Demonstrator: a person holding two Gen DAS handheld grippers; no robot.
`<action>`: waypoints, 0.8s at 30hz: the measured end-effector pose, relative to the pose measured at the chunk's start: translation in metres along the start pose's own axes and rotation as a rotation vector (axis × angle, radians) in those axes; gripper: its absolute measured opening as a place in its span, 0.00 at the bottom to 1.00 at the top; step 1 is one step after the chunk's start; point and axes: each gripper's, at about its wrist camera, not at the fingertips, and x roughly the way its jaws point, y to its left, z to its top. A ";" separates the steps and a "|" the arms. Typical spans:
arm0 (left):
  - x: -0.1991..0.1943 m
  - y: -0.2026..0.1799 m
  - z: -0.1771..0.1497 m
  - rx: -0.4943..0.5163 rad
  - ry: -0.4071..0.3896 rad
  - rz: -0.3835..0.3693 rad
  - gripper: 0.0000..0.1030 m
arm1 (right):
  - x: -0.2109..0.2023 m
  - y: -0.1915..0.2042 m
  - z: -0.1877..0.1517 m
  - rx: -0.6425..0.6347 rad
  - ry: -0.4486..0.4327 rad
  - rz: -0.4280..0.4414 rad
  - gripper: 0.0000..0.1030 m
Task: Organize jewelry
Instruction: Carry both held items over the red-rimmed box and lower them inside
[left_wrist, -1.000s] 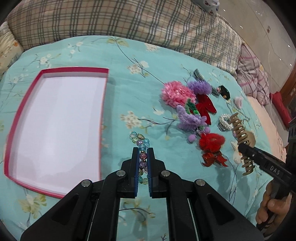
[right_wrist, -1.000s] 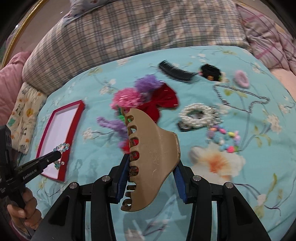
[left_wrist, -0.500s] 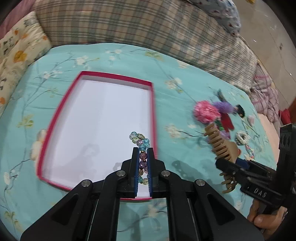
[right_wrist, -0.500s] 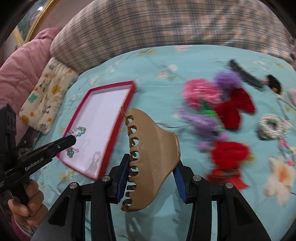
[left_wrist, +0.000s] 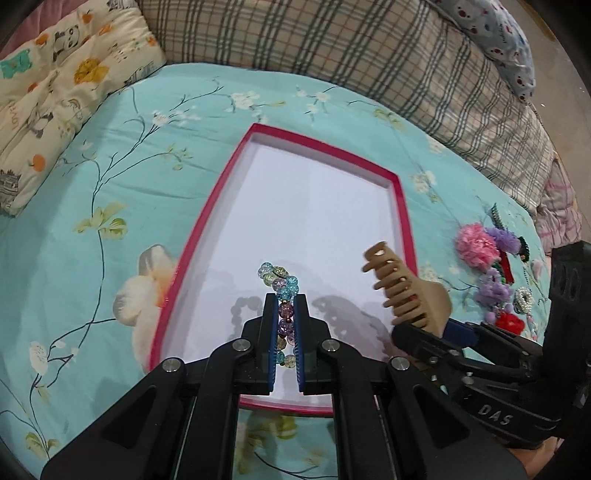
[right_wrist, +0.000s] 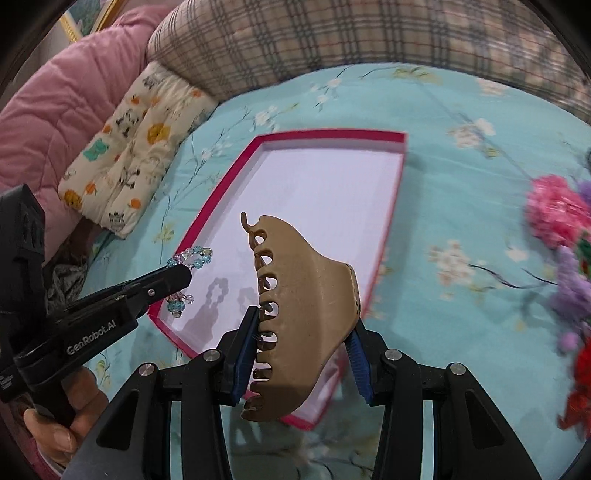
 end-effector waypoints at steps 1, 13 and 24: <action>0.002 0.002 0.000 -0.002 0.003 0.000 0.06 | 0.008 0.003 0.000 -0.006 0.014 0.002 0.44; 0.032 0.022 -0.008 -0.032 0.060 0.025 0.06 | 0.042 0.014 0.004 -0.070 0.052 -0.029 0.44; 0.037 0.029 -0.015 -0.039 0.086 0.037 0.06 | 0.048 0.022 0.006 -0.143 0.049 -0.047 0.48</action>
